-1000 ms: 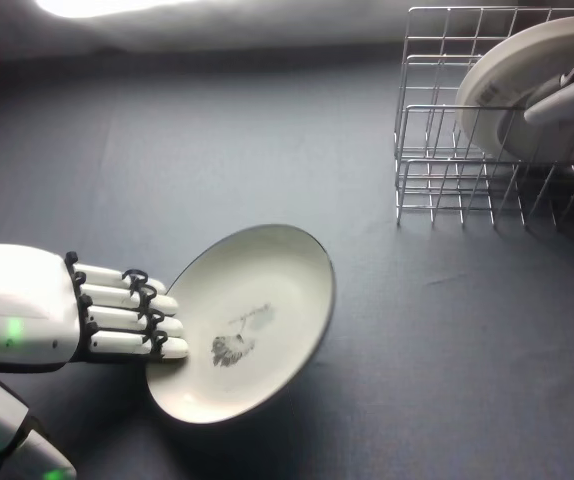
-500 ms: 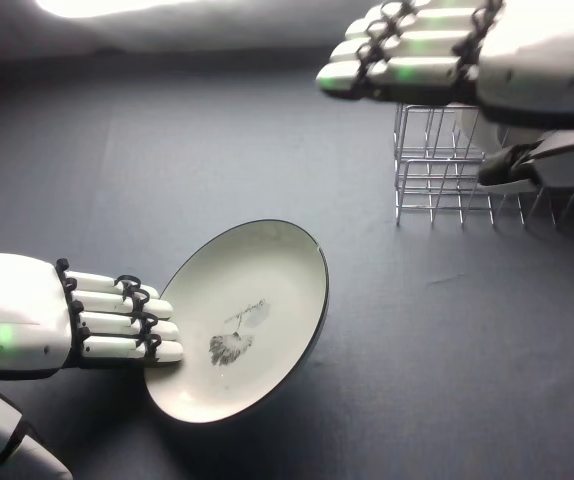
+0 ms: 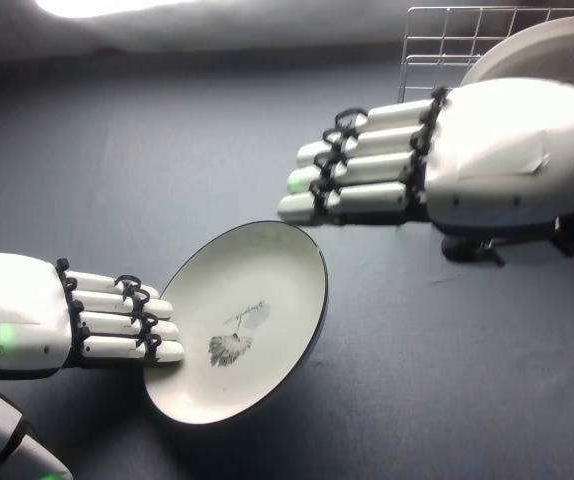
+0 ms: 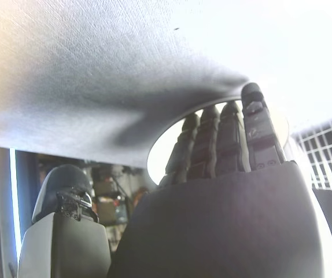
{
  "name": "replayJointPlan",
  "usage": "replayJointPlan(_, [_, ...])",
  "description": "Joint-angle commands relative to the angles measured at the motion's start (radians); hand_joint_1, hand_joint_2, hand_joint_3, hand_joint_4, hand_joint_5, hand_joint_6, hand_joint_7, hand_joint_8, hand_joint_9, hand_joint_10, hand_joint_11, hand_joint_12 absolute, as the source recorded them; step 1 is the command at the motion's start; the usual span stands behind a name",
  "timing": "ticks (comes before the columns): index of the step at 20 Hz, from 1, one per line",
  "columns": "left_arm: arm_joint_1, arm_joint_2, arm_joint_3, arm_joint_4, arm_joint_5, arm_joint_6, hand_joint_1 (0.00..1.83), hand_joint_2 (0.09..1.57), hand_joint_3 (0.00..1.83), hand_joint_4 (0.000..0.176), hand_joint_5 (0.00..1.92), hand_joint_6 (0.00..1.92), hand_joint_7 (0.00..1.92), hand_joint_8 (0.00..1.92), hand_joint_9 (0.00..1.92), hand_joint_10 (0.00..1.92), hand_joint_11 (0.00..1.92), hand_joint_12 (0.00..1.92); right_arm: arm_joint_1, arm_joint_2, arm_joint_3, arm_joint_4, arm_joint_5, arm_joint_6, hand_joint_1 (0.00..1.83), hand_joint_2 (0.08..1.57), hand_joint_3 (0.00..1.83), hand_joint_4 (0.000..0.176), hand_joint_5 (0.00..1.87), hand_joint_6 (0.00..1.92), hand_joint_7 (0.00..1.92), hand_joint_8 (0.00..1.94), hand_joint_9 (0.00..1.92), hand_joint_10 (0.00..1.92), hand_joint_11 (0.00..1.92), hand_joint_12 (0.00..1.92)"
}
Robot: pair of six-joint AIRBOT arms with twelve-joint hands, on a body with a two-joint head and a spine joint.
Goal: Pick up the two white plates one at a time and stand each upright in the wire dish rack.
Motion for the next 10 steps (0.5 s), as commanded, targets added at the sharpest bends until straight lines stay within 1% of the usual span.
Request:
replayJointPlan(1, [0.01, -0.009, 0.003, 0.027, 0.013, -0.006, 0.0, 1.04, 0.0, 0.0, 0.01, 0.0, 0.0, 0.0, 0.0, 0.0, 0.0, 0.0, 0.002, -0.002, -0.002, 0.037, 0.074, -0.002, 1.48, 1.07, 0.01, 0.0, 0.0, 0.0, 0.0, 0.0, 0.0, 0.0, 0.0, 0.52])
replayJointPlan(3, [0.011, -0.009, 0.004, 0.027, 0.013, -0.006, 0.0, 1.05, 0.0, 0.0, 0.0, 0.0, 0.0, 0.0, 0.0, 0.0, 0.0, 0.0, -0.015, -0.028, -0.002, 0.036, 0.062, -0.003, 1.46, 1.08, 0.01, 0.0, 0.0, 0.0, 0.0, 0.0, 0.0, 0.0, 0.0, 0.5])
replayJointPlan(6, [0.011, -0.01, 0.005, 0.027, 0.013, -0.006, 0.0, 1.06, 0.0, 0.0, 0.01, 0.0, 0.0, 0.0, 0.0, 0.0, 0.0, 0.0, -0.022, -0.066, -0.002, 0.036, 0.036, -0.003, 1.5, 1.1, 0.01, 0.0, 0.0, 0.0, 0.0, 0.0, 0.0, 0.0, 0.0, 0.49])
replayJointPlan(8, [0.011, -0.01, 0.005, 0.027, 0.013, -0.006, 0.0, 1.06, 0.0, 0.0, 0.02, 0.01, 0.0, 0.0, 0.0, 0.0, 0.0, 0.0, -0.023, -0.106, -0.002, 0.036, 0.01, -0.003, 1.5, 1.12, 0.01, 0.0, 0.0, 0.0, 0.0, 0.0, 0.0, 0.0, 0.0, 0.46])
replayJointPlan(10, [0.011, -0.01, 0.005, 0.027, 0.013, -0.006, 0.0, 1.06, 0.0, 0.0, 0.02, 0.0, 0.0, 0.0, 0.0, 0.0, 0.0, 0.0, -0.023, -0.139, -0.001, 0.036, -0.014, -0.004, 1.52, 1.12, 0.0, 0.0, 0.0, 0.0, 0.0, 0.0, 0.0, 0.0, 0.0, 0.51])
